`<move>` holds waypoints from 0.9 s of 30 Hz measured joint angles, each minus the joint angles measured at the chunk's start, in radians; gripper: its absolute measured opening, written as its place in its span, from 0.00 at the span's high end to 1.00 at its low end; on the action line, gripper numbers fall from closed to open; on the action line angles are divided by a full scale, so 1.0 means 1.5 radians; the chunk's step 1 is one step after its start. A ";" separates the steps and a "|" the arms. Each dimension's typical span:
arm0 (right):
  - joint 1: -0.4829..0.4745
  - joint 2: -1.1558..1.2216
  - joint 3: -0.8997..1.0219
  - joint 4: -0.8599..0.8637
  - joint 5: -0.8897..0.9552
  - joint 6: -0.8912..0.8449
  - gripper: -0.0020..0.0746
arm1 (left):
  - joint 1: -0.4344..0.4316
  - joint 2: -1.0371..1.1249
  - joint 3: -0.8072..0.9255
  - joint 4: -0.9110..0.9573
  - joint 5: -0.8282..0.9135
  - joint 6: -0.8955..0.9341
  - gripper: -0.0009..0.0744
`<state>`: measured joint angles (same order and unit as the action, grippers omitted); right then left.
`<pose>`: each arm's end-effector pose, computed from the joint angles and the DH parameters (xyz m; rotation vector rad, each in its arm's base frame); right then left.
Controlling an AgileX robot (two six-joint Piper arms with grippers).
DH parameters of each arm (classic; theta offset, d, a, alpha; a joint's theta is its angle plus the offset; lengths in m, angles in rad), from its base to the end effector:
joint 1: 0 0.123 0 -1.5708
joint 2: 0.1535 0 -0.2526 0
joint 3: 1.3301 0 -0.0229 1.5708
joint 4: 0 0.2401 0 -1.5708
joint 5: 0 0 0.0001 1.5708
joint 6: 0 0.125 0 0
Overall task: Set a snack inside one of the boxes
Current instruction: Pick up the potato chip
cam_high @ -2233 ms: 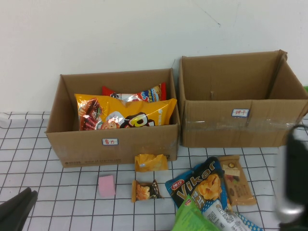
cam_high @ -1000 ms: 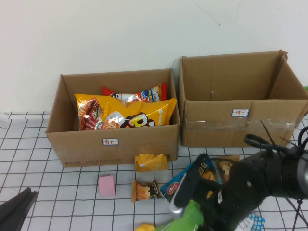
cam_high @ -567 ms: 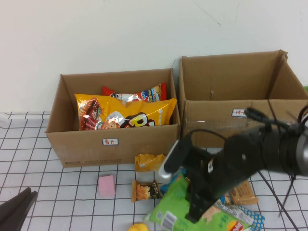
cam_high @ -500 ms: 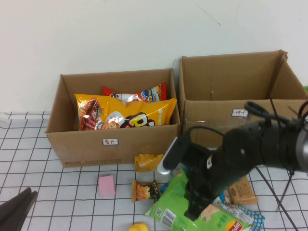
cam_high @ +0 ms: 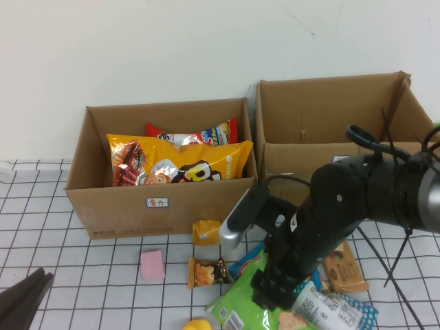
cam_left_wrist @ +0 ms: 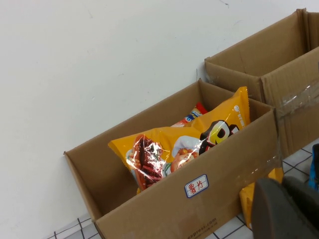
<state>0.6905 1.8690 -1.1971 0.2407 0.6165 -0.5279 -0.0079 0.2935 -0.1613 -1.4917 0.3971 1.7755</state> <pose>0.2737 0.2485 0.1220 -1.3883 2.4034 0.2855 0.1277 -0.0493 0.2353 0.5367 1.5540 -0.1104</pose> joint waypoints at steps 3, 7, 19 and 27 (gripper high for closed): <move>0.000 0.011 -0.001 0.003 0.031 0.016 0.11 | 0.000 0.000 0.000 0.000 0.000 0.000 0.99; 0.000 0.050 -0.001 0.032 0.044 0.022 0.08 | 0.000 0.000 0.000 0.000 0.000 0.000 0.99; 0.000 0.159 -0.012 0.077 0.011 0.037 0.07 | 0.000 0.000 0.000 0.000 0.000 0.000 0.99; 0.000 0.156 -0.031 0.096 0.033 0.038 0.54 | 0.000 0.000 0.000 0.000 0.000 0.000 0.99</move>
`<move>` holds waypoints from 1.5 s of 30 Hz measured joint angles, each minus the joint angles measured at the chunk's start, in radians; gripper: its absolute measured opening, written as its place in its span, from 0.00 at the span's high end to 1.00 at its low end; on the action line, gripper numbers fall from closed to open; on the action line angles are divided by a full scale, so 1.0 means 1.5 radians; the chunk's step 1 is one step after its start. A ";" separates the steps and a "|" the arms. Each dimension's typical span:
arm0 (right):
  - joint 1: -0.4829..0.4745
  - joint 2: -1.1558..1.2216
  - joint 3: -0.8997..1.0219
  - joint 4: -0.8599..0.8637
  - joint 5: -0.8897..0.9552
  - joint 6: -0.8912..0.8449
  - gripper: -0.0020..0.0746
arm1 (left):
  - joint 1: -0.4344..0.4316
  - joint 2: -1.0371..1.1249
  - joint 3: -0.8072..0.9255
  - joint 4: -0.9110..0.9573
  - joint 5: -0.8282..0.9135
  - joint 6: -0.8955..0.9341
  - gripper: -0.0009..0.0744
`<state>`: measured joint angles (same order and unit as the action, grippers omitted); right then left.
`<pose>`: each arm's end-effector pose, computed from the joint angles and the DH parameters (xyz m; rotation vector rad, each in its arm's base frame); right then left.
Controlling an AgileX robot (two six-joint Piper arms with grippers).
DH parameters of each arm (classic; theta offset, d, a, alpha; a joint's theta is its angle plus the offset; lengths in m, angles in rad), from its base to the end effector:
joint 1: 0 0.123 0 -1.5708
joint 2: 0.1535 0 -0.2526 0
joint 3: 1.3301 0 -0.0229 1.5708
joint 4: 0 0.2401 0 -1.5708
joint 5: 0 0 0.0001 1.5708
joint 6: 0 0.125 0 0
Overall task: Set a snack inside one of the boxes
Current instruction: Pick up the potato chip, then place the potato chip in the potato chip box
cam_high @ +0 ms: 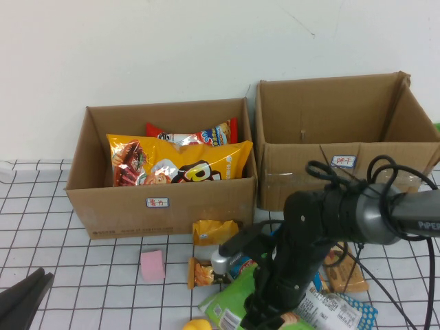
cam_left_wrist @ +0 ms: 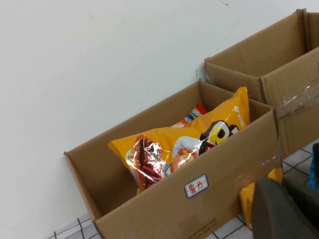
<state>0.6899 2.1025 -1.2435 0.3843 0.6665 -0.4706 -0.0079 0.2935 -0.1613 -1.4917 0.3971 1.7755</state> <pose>0.2656 0.2567 0.0477 -1.2732 2.7305 0.4082 0.1277 -0.0493 0.2353 0.5367 1.5540 -0.1104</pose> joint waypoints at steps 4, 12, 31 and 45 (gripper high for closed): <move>0.000 -0.008 -0.019 0.000 0.001 0.000 0.54 | 0.000 0.000 0.000 0.000 0.000 0.000 0.99; 0.000 -0.110 -0.043 -0.046 -0.033 0.000 0.54 | 0.000 0.000 0.000 0.000 0.000 0.000 0.99; -0.001 -0.212 -0.043 -0.228 -0.534 0.000 0.54 | 0.000 0.000 0.000 0.000 0.000 0.000 0.99; -0.001 -0.056 -0.063 -0.228 -0.924 0.027 0.54 | 0.000 0.000 0.000 0.000 0.000 0.000 0.99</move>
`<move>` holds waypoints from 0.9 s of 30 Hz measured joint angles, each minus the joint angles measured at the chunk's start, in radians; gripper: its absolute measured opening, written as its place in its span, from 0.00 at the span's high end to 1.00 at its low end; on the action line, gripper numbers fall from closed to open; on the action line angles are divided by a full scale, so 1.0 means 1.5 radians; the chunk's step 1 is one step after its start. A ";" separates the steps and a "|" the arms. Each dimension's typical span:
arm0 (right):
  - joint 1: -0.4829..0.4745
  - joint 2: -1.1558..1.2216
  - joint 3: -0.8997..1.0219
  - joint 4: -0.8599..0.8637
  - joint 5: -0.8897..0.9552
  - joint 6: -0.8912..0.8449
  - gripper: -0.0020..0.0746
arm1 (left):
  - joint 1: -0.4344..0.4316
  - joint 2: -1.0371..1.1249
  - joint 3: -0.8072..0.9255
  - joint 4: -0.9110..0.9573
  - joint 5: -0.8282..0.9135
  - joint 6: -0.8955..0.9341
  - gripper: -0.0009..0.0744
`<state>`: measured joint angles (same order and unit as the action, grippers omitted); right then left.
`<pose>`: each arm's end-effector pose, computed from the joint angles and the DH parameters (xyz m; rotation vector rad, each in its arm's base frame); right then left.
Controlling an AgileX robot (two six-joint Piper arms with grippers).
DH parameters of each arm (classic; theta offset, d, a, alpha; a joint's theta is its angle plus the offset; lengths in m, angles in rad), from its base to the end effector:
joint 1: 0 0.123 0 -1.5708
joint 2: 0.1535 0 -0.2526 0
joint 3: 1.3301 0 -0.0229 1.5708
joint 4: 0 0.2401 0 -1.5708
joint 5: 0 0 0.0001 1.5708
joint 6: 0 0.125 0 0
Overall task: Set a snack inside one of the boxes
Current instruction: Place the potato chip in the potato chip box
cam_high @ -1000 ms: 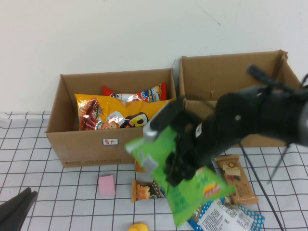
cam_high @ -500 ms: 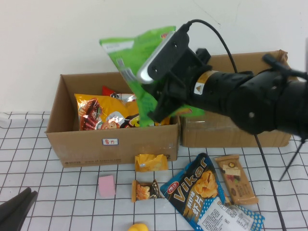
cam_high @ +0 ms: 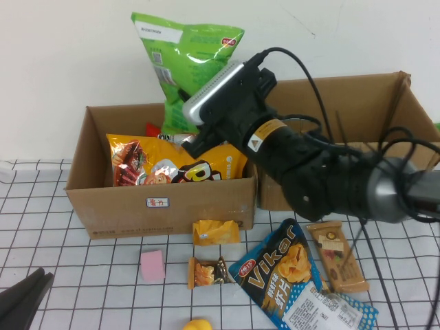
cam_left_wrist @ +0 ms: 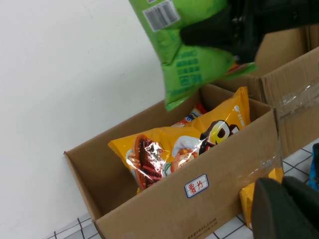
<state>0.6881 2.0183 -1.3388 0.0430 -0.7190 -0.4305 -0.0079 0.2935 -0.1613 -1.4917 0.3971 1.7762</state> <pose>0.3721 0.3013 0.2319 -0.7284 1.2517 0.2171 0.1277 -0.0493 0.2353 0.5372 1.5538 -0.1099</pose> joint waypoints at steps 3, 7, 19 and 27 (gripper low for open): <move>0.000 0.034 -0.034 0.000 -0.011 0.017 0.54 | 0.000 0.000 0.000 0.000 0.000 0.000 0.99; 0.000 0.077 -0.097 0.000 -0.006 0.023 0.54 | 0.000 0.000 0.000 0.000 0.000 0.001 0.99; -0.008 0.177 -0.260 0.153 0.210 0.023 0.41 | 0.000 0.000 0.000 -0.001 0.000 0.001 0.99; -0.042 0.184 -0.305 0.266 0.404 0.024 0.31 | 0.000 0.000 0.000 -0.002 0.000 0.001 0.99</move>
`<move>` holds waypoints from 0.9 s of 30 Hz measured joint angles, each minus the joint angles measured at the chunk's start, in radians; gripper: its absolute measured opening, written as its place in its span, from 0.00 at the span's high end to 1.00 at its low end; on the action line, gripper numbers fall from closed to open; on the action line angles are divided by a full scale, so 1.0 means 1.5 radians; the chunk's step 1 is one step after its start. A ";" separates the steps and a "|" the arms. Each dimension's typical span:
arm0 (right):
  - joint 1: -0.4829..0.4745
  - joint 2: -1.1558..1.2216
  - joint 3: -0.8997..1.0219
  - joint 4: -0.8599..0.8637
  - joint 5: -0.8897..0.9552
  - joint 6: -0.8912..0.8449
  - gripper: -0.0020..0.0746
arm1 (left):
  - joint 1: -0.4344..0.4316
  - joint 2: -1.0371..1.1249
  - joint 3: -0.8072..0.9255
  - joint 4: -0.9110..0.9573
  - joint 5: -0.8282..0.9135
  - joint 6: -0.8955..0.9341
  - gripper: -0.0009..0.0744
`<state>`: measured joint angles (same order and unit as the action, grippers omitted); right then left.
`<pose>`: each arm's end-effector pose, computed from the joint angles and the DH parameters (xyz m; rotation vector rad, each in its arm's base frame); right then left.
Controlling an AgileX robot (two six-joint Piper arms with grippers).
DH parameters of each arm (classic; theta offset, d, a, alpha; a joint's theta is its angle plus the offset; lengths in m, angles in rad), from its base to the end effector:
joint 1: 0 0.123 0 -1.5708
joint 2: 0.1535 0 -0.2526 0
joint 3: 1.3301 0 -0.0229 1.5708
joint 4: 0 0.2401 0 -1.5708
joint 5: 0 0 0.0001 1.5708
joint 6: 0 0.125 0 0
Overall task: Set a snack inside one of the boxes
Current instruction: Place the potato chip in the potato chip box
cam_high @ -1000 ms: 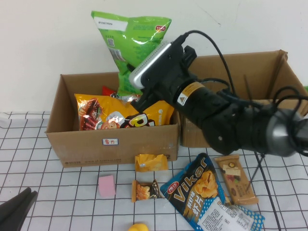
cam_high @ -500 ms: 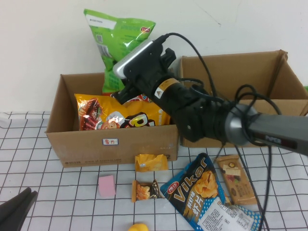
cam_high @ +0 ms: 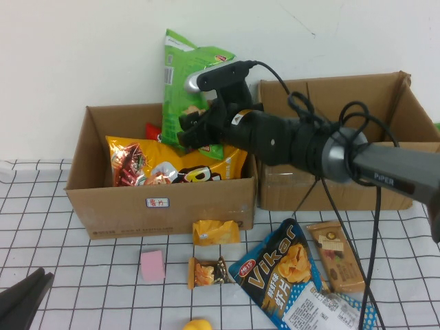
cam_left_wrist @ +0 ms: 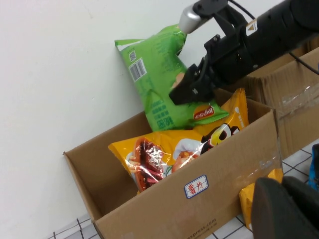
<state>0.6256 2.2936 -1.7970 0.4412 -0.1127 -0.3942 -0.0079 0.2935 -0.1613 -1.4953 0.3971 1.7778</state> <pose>0.4432 0.3128 0.1722 -0.5119 1.8286 0.4137 0.1277 -0.0493 0.2354 0.5355 1.5529 -0.1113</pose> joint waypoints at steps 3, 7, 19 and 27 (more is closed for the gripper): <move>-0.006 0.000 -0.028 0.002 0.099 0.000 0.32 | 0.000 0.000 0.000 0.000 0.000 0.000 0.99; -0.007 0.000 -0.071 0.002 0.216 -0.062 0.40 | 0.000 0.000 0.000 0.000 0.001 0.000 0.99; -0.007 0.002 -0.112 0.191 0.334 -0.370 0.75 | 0.000 0.000 0.000 0.000 0.001 0.000 0.99; -0.007 0.036 -0.113 0.328 0.345 -0.426 0.78 | 0.000 0.000 0.000 -0.001 0.002 0.000 0.99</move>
<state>0.6150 2.3474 -1.9671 0.9325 0.4054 -1.0337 -0.0079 0.2935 -0.1613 -1.4968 0.4007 1.7778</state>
